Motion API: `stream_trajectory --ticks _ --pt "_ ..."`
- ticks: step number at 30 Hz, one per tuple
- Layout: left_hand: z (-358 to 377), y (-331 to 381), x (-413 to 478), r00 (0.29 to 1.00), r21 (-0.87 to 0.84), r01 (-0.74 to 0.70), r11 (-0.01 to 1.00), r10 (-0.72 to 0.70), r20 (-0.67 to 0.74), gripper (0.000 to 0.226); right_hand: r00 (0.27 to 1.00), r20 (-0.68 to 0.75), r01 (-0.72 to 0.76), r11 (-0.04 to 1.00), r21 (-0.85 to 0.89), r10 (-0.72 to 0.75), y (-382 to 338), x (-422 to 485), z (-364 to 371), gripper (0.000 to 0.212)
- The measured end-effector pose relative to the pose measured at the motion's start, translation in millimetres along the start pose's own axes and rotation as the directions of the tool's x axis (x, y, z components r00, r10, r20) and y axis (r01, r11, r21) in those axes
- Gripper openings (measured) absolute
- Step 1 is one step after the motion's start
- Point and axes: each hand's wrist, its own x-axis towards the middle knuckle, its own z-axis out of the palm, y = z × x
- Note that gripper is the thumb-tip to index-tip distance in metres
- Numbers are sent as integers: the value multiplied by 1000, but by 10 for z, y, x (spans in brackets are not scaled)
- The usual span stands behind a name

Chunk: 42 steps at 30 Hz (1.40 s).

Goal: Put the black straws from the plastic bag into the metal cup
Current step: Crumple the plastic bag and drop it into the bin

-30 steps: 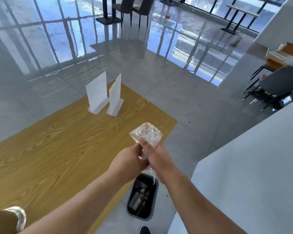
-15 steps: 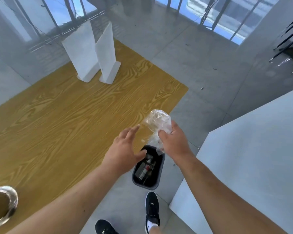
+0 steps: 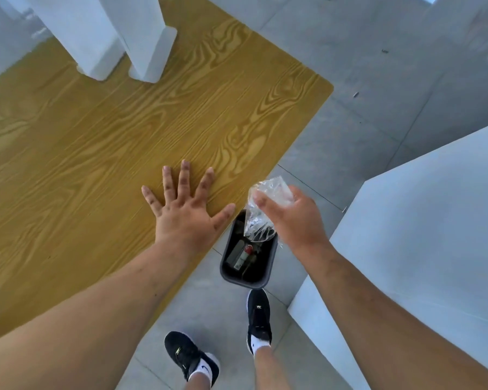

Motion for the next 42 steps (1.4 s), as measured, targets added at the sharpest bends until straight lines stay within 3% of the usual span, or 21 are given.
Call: stream_trajectory --ticks 4,9,11,14,17,25,35,39,42 --pt "17 132 246 996 23 -2 1000 4 -91 100 998 -55 40 997 -66 -43 141 266 79 26" --pt "29 208 432 987 38 -54 998 59 -149 100 993 -46 104 994 -17 -105 322 458 214 41" --pt "42 210 444 984 27 -61 998 65 -168 99 993 -39 110 992 -66 -113 387 527 276 34" --pt "56 226 449 981 14 -57 998 59 -186 96 997 -45 56 993 -100 -61 571 628 371 11" --pt "51 232 445 980 5 -55 998 55 -190 95 1000 -14 -1 995 -103 -1 751 690 496 7" --pt "55 231 447 979 -2 -56 998 54 -198 94 979 84 -164 957 -238 188 1144 851 761 26" --pt "46 214 451 979 -6 -62 998 60 -193 95 931 123 -258 859 -442 343 1629 1044 1047 25" --pt "42 218 451 980 -13 -63 998 59 -188 95 846 253 -301 812 -500 470 1778 1081 1132 53" --pt "36 218 439 981 -16 -64 998 60 -184 95 813 280 -309 785 -536 511 1838 1081 1178 56"
